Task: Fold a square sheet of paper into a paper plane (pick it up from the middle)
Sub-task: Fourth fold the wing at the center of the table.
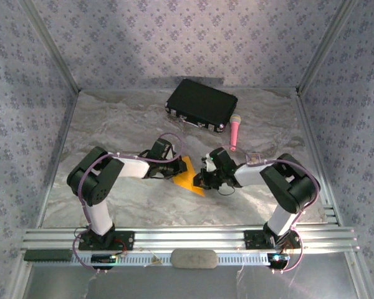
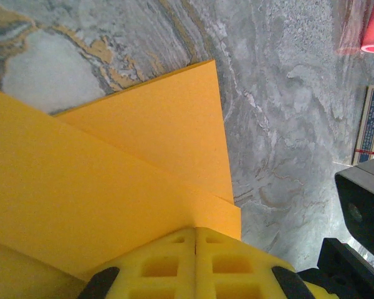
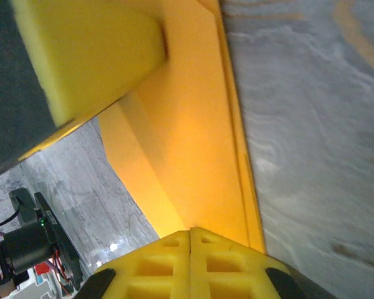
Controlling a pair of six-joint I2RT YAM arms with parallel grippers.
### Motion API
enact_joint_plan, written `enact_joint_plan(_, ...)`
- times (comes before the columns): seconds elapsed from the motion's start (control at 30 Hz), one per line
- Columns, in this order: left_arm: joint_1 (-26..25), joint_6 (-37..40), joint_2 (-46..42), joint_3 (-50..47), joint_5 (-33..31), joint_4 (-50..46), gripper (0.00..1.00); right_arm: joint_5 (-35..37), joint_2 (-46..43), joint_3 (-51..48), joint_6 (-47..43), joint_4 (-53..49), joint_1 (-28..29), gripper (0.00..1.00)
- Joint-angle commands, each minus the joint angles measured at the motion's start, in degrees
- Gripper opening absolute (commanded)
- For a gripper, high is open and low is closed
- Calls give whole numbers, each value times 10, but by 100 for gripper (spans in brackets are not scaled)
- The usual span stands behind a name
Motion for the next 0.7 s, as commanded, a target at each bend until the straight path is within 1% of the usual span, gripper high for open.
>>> enact_joint_plan(0.0, 5, 5, 32, -20, -26, -36, 0, -7, -17, -38, -1, -27, -8, 0)
enact_joint_plan(0.1, 5, 3, 31, -24, -23, -30, 0, -16, -38, -45, 4, -22, -10, 0)
enact_joint_plan(0.23, 5, 0, 31, -26, -19, -24, 0, -1, -50, -1, -8, -63, -5, 0)
enact_joint_plan(0.37, 5, -3, 30, -24, -16, -20, 0, 15, -25, 45, 0, -63, 7, 0)
enact_joint_plan(0.5, 5, -3, 29, -25, -17, -21, 0, 21, 20, 94, 5, -60, 22, 0)
enact_joint_plan(0.6, 5, -3, 30, -25, -17, -20, 0, 29, 56, 108, 5, -63, 25, 0)
enact_joint_plan(0.67, 5, -3, 30, -27, -17, -19, 0, 33, 67, 98, 4, -64, 25, 0)
